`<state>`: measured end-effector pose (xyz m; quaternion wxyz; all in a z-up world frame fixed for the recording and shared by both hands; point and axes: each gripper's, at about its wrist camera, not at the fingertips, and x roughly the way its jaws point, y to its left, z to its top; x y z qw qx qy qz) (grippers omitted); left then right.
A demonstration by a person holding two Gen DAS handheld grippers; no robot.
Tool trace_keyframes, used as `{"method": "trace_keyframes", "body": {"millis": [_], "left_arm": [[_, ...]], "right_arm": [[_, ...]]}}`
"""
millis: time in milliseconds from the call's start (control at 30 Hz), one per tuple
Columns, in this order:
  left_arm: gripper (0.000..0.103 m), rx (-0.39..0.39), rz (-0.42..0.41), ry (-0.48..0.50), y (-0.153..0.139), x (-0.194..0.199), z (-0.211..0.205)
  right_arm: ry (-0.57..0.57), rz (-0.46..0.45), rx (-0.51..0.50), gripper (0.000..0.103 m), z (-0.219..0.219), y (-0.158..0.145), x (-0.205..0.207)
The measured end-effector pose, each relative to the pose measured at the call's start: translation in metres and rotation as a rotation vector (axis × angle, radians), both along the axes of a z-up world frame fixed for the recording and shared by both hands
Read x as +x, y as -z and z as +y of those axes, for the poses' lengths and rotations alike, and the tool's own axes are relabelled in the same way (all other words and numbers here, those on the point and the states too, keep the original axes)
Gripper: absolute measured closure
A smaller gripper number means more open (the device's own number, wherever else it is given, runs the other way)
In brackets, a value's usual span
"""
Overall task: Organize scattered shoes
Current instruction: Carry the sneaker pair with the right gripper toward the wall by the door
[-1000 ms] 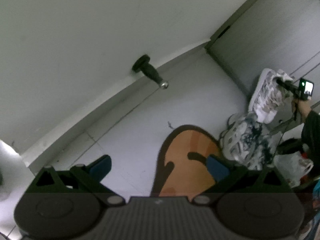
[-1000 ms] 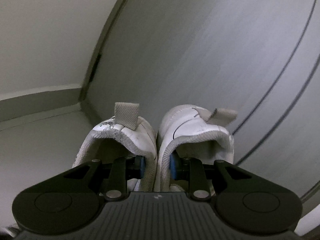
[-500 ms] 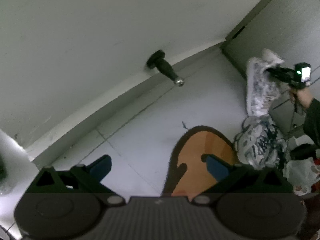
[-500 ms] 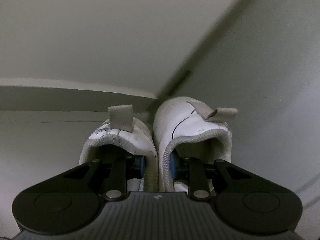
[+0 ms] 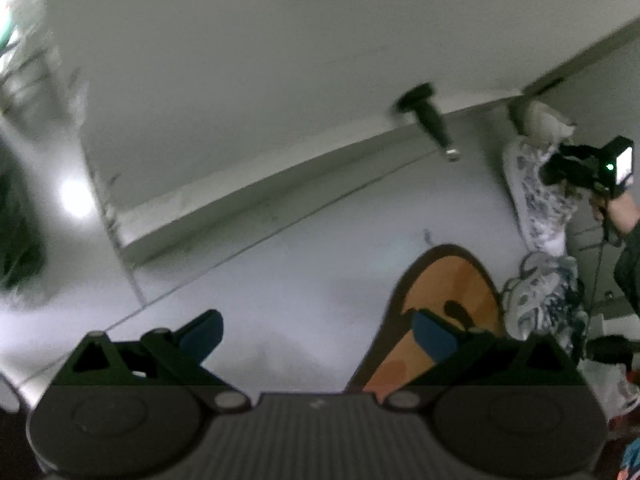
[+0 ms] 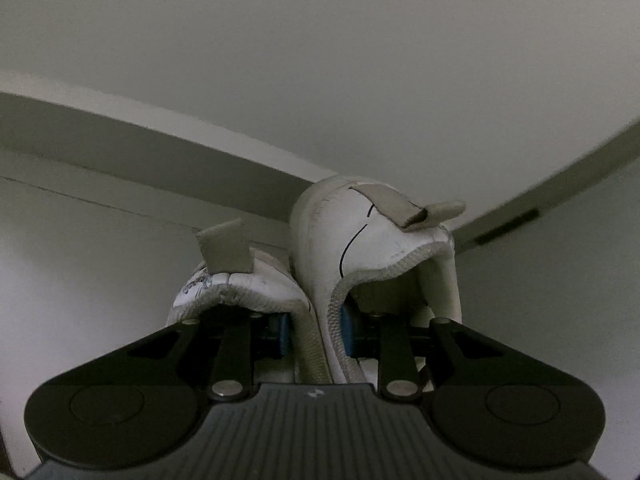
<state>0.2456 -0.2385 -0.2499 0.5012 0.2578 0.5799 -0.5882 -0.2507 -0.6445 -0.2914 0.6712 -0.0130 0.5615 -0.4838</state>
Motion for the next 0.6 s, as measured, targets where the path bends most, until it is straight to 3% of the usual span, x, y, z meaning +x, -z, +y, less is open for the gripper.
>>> {"method": "trace_keyframes", "body": {"millis": [200,433,600], "left_arm": [[0.001,0.021,0.01,0.016,0.006,0.005,0.005],[0.001,0.068,0.048,0.021,0.012,0.002,0.011],[0.001,0.058,0.042,0.031,0.01,0.006,0.018]], "right_arm": [[0.023,0.011,0.053,0.074,-0.02,0.017,0.023],[0.182,-0.035,0.054,0.071,-0.044,0.023,0.022],[0.266,0.006,0.056,0.071,-0.043,0.031,0.015]]}}
